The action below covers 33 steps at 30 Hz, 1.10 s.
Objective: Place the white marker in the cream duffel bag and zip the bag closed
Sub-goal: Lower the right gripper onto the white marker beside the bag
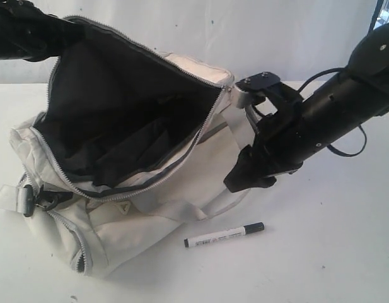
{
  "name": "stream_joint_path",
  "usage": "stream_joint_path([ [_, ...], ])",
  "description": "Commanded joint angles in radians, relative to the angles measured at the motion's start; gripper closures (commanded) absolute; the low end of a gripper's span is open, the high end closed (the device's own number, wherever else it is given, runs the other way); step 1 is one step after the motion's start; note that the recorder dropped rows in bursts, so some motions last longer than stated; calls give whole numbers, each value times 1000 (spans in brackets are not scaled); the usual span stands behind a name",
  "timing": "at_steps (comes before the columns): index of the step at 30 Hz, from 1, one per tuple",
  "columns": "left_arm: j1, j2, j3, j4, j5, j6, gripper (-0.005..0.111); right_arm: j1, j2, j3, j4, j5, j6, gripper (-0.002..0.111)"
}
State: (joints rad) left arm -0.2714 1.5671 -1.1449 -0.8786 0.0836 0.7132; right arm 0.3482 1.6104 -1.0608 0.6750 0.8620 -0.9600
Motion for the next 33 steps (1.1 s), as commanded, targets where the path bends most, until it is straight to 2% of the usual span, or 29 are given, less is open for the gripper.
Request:
stream_joint_path([
  [1,5,-2,-8,-11,-6,0,106,59,54,4,5,-35,-38,52],
  [11,5,-2,-8,-11,-2,0,106,142,198,4,-80,-60,-183,52],
  [18,5,-2,-8,-11,14,0,106,142,253,4,-127,-158,-185,52],
  [33,5,-2,-8,-11,21,0,106,142,325,4,-178,-152,-182,53],
])
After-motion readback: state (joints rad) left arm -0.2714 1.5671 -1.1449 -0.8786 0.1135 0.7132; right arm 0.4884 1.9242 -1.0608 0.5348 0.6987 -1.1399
